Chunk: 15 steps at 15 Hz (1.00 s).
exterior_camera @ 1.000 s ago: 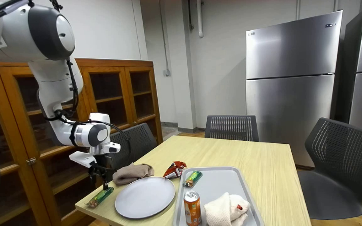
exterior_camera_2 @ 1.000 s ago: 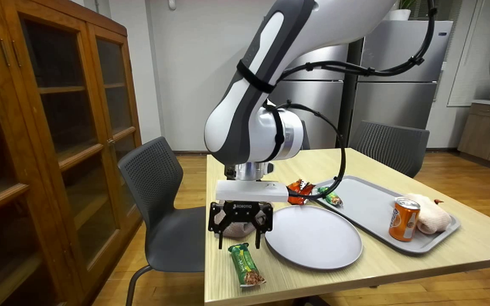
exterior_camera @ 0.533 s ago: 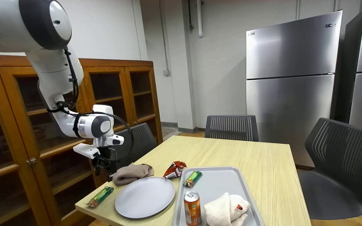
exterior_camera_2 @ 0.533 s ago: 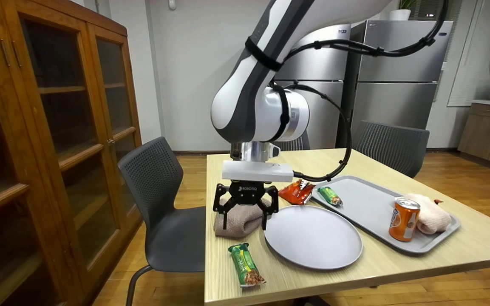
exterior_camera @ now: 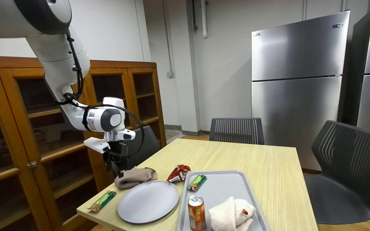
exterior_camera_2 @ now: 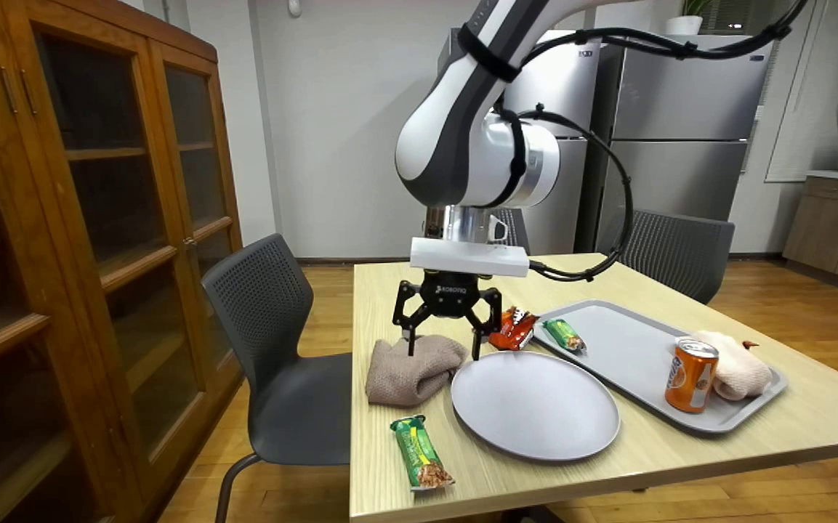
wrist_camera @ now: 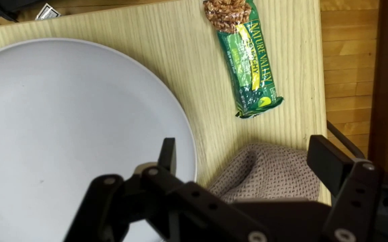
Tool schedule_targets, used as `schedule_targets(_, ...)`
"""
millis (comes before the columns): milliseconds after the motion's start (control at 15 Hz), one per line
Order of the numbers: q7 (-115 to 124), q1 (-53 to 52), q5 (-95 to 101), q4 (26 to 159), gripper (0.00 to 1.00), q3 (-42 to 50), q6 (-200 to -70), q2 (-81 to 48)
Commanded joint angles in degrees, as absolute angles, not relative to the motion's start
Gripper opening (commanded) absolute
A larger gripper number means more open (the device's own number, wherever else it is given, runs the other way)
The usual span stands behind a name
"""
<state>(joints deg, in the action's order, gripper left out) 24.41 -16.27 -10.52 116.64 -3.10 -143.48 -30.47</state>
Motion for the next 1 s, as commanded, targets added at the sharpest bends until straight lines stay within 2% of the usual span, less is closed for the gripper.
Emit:
schedule_targets(0, 24.5, -14.1, -11.0, 120.3, 1.00, -3.2, -141.9, -25.8)
schedule_targets(933, 25.8, -6.4, -13.2, 124.1, 1.00, 1.1, -143.7, -21.3)
